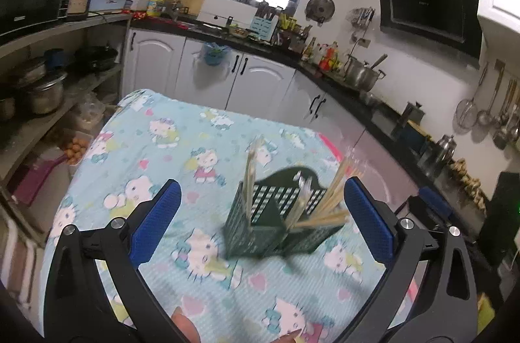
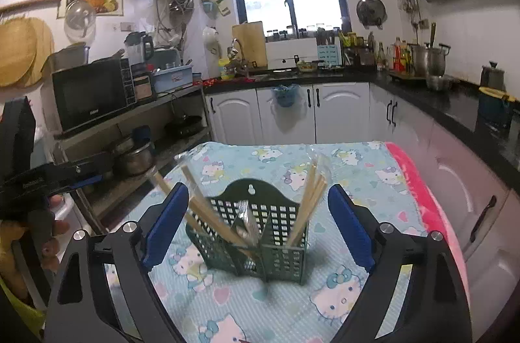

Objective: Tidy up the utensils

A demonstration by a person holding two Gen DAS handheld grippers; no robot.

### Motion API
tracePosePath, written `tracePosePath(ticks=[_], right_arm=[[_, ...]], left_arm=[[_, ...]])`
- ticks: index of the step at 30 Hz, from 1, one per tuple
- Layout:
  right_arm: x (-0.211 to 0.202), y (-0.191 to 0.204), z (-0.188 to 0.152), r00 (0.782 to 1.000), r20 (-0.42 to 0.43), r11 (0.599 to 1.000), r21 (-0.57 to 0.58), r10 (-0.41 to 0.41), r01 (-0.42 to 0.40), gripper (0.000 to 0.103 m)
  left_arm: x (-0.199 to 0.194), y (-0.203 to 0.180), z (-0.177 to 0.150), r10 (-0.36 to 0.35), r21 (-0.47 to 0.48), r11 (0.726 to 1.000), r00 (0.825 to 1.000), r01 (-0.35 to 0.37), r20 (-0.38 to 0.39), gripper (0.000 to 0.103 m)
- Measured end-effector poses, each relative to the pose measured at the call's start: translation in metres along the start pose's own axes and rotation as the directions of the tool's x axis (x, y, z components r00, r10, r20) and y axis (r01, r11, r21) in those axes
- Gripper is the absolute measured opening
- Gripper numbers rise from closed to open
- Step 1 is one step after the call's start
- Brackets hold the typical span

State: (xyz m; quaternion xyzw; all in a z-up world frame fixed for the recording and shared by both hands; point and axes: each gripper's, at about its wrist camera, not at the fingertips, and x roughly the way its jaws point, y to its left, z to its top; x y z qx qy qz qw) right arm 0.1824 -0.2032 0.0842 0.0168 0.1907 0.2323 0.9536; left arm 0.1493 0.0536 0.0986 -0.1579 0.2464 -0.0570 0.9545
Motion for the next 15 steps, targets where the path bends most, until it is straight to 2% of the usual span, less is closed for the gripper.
tracePosePath(ticks=[4,7,15], right_arm=[[-0.016,0.005,-0.016,1.000,0.009,1.000,-0.026,-0.008,0.008,0.095],[-0.024,0.009,-0.029,1.000,0.010,0.999,-0.045,-0.024,0.024,0.096],[-0.031,0.010,-0.073,0.996,0.000,0.994,-0.064,-0.089,0.089,0.096]], left_arm=[[-0.006,-0.002,-0.020,0.025,0.020,0.999,1.000,-0.025,-0.014,0.092],[-0.009,-0.007,-0.034,0.053,0.051,0.997,0.998,-0.052,-0.020,0.092],[-0.009,-0.015,-0.080,0.065,0.107,0.993,0.996,-0.058,-0.063,0.092]])
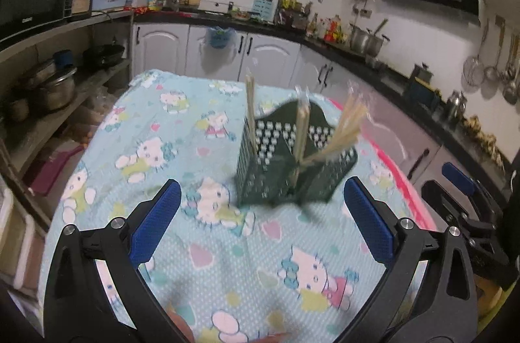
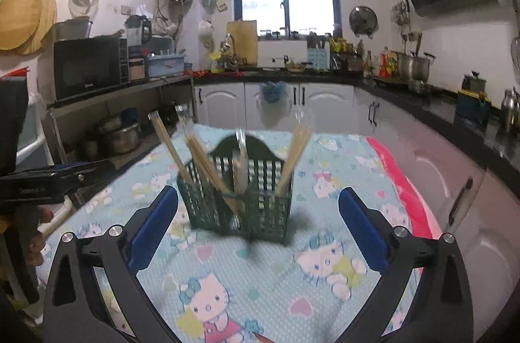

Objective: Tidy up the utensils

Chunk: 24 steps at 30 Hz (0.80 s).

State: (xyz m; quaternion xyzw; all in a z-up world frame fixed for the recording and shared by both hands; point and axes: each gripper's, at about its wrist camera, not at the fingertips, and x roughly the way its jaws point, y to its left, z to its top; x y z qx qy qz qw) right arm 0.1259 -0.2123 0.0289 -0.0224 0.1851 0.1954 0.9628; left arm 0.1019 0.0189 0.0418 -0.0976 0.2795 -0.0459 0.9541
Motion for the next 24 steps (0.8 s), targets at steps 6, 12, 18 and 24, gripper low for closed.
tracePosePath(ticks=[6,12,18,24], right_arm=[[0.002,-0.003,-0.037,0.998,-0.034,0.999,-0.024,-0.044,0.043,0.096],[-0.001,-0.004,-0.055,0.999,-0.013,0.998,-0.031,-0.051,0.050,0.096],[-0.008,-0.002,-0.069,0.998,0.049,0.999,-0.015,-0.038,0.039,0.096],[-0.023,-0.001,-0.074,0.989,0.141,0.999,0.008,-0.049,0.049,0.096]], left_arm=[[0.003,-0.007,-0.030,0.020,0.027,0.999,1.000,-0.020,0.006,0.092],[0.006,-0.010,-0.048,0.041,0.029,0.999,0.998,-0.042,0.040,0.092],[0.005,-0.009,-0.055,0.057,0.021,0.998,0.995,-0.059,0.080,0.092],[0.000,-0.011,-0.062,0.059,0.025,0.998,0.989,-0.063,0.133,0.092]])
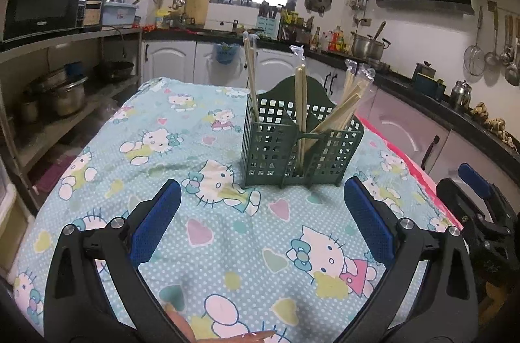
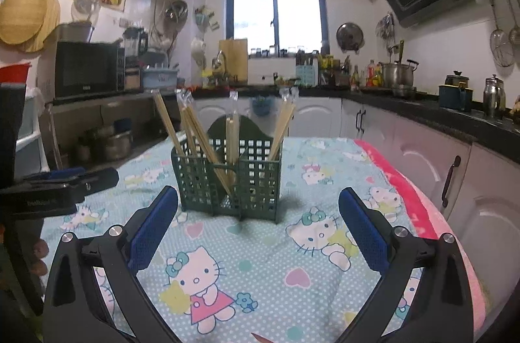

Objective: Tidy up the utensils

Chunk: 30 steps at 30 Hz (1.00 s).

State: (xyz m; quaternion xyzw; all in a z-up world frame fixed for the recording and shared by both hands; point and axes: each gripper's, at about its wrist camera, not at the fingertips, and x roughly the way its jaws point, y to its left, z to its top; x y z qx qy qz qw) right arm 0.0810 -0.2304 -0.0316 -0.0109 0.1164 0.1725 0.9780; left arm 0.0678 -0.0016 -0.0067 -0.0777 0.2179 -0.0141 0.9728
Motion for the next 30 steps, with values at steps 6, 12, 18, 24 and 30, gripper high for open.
tracePosePath(ticks=[6,12,18,24,30], right_arm=[[-0.0008,-0.0029,-0.0005,1.000,0.010,1.000,0.018,-0.004,0.004,0.097],[-0.0004,-0.0031,-0.0010,1.000,0.007,1.000,0.016,-0.008,0.008,0.097],[-0.0008,-0.0034,-0.0006,1.000,0.008,1.000,0.015,-0.008,0.008,0.097],[-0.0010,-0.0029,0.0001,1.000,0.010,1.000,0.014,-0.008,0.008,0.097],[-0.0010,-0.0028,-0.0002,1.000,0.011,1.000,0.013,-0.008,0.007,0.097]], left_arm=[[-0.0047,-0.0022,-0.0005,0.004,0.008,1.000,0.999,-0.004,0.034,0.092],[-0.0057,-0.0023,-0.0001,0.004,0.009,1.000,0.999,-0.004,0.040,0.092],[-0.0074,-0.0027,0.0013,0.007,0.005,1.000,0.999,-0.007,0.043,0.092],[-0.0072,-0.0014,0.0014,0.008,0.004,1.000,0.999,-0.008,0.043,0.092],[-0.0073,-0.0011,0.0014,0.007,0.003,1.000,0.999,-0.007,0.043,0.092]])
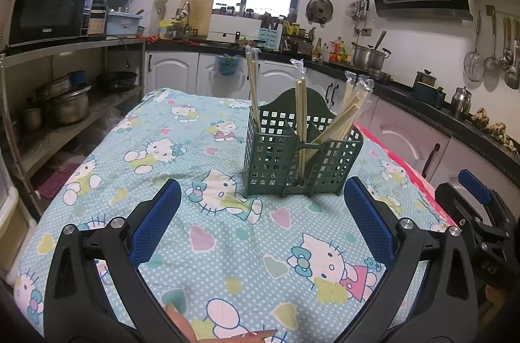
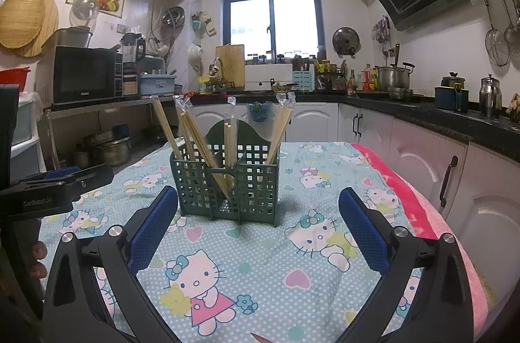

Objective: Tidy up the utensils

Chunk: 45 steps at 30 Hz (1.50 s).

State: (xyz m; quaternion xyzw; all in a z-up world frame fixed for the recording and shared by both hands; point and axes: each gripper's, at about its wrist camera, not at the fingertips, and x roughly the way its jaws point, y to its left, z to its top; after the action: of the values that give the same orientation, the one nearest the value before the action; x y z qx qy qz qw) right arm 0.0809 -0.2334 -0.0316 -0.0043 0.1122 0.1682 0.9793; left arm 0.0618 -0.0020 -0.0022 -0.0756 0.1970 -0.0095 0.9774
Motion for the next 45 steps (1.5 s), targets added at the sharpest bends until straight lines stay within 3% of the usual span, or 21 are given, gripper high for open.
tracePosePath(ticks=[30,41,45], right_arm=[[0.000,0.000,0.002,1.000,0.003,1.000,-0.003,-0.001,0.001,0.097],[0.001,-0.007,0.002,1.000,-0.003,1.000,0.004,-0.018,0.018,0.097],[0.014,-0.028,0.003,0.998,-0.053,0.998,0.061,-0.030,0.033,0.097]], left_arm=[[0.000,0.002,0.000,0.012,-0.010,1.000,1.000,-0.012,-0.006,0.092],[0.010,0.008,-0.004,0.045,-0.038,0.998,0.998,-0.047,-0.053,0.092],[0.025,0.030,0.004,0.080,-0.072,0.994,0.991,-0.088,-0.111,0.092]])
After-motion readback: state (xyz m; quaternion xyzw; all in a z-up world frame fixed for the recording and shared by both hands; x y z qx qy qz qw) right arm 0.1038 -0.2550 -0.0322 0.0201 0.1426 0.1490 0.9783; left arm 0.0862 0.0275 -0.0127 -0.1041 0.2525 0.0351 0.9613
